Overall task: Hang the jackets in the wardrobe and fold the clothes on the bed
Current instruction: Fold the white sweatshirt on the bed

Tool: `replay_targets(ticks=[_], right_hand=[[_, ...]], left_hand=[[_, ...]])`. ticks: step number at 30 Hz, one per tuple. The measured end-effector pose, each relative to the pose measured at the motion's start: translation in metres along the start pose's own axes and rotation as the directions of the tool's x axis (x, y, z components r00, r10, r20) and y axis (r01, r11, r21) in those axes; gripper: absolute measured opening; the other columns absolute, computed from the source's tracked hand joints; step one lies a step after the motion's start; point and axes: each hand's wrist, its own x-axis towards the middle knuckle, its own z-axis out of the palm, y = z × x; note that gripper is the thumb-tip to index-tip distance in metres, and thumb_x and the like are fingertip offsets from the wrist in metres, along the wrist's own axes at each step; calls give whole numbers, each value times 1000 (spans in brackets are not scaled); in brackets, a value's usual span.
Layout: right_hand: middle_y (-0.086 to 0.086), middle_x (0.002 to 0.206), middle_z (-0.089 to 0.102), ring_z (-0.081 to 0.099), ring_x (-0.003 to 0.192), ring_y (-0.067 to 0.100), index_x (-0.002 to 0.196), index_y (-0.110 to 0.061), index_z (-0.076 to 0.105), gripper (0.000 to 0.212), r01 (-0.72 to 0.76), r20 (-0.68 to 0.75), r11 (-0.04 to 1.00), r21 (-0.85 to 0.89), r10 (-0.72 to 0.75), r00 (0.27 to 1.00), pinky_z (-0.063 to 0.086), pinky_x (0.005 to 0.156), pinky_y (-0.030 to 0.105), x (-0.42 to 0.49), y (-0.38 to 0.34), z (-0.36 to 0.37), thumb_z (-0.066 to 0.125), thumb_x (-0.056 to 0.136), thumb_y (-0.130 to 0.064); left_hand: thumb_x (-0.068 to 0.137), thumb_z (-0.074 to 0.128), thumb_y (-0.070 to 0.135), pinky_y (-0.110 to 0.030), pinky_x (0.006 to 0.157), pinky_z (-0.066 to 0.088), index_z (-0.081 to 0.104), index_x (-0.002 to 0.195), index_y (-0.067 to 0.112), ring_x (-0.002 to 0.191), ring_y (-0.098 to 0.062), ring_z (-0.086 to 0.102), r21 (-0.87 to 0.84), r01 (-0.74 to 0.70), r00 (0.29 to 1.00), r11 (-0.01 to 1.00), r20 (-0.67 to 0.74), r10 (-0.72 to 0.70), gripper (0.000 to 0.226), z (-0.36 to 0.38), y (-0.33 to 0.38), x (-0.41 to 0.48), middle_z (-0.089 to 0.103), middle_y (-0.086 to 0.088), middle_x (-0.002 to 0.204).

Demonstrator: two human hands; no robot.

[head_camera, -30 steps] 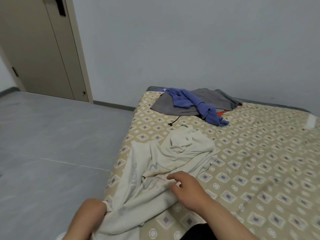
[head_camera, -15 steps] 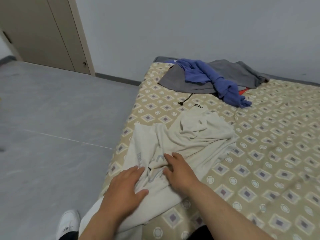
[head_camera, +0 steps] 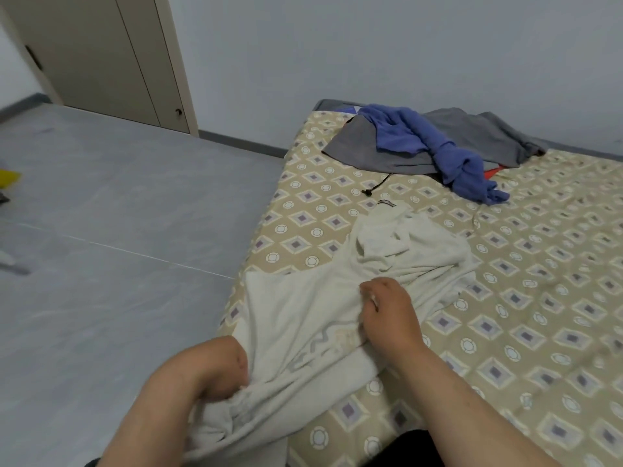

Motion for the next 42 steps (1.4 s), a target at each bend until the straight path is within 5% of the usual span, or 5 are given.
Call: replay_targets(ticks=[9, 14, 20, 28, 42], right_hand=[[5, 138, 51, 48, 126, 27, 146, -23, 45, 52, -99, 224, 979, -180, 139, 965, 40, 103, 36, 20, 14, 2, 56, 97, -33], [-2, 78, 64, 58, 76, 19, 78, -15, 66, 18, -54, 301, 974, -221, 121, 946, 43, 64, 32, 16, 3, -3, 56, 90, -25], [0, 53, 34, 33, 51, 13, 54, -18, 33, 35, -102, 627, 995, 2, 78, 775, 30, 55, 31, -13, -20, -12, 58, 75, -29], [4, 158, 29, 41, 134, 23, 154, -28, 25, 68, 110, 245, 980, -163, -68, 967, 41, 102, 36, 1, -25, -13, 58, 94, -29], [-7, 71, 58, 53, 68, 6, 74, -25, 53, 19, -197, -222, 950, 241, 251, 942, 33, 55, 24, -14, 6, -45, 54, 93, -23]], left_hand=[[64, 56, 28, -26, 56, 42, 52, 59, 20, 60, -14, 55, -253, -63, 975, 965, -221, 6, 10, 6, 0, 2, 56, 7, 61], [83, 65, 37, -36, 104, 38, 43, 138, 31, 129, -20, 40, -305, -307, 743, 902, -669, 27, 60, 15, 11, 20, 41, 8, 142], [89, 61, 41, -35, 102, 42, 7, 154, 45, 133, -18, 44, -230, -275, 816, 934, -569, 100, 84, 28, 9, 37, 38, 7, 151], [74, 54, 36, -32, 81, 50, 47, 135, 44, 107, -24, 61, -263, -125, 859, 957, -511, -28, 62, 23, 14, 32, 65, 7, 119], [67, 53, 48, -37, 57, 43, 51, 62, 18, 65, -29, 52, -495, -229, 453, 838, -816, -359, 31, 3, -23, 8, 51, 0, 62]])
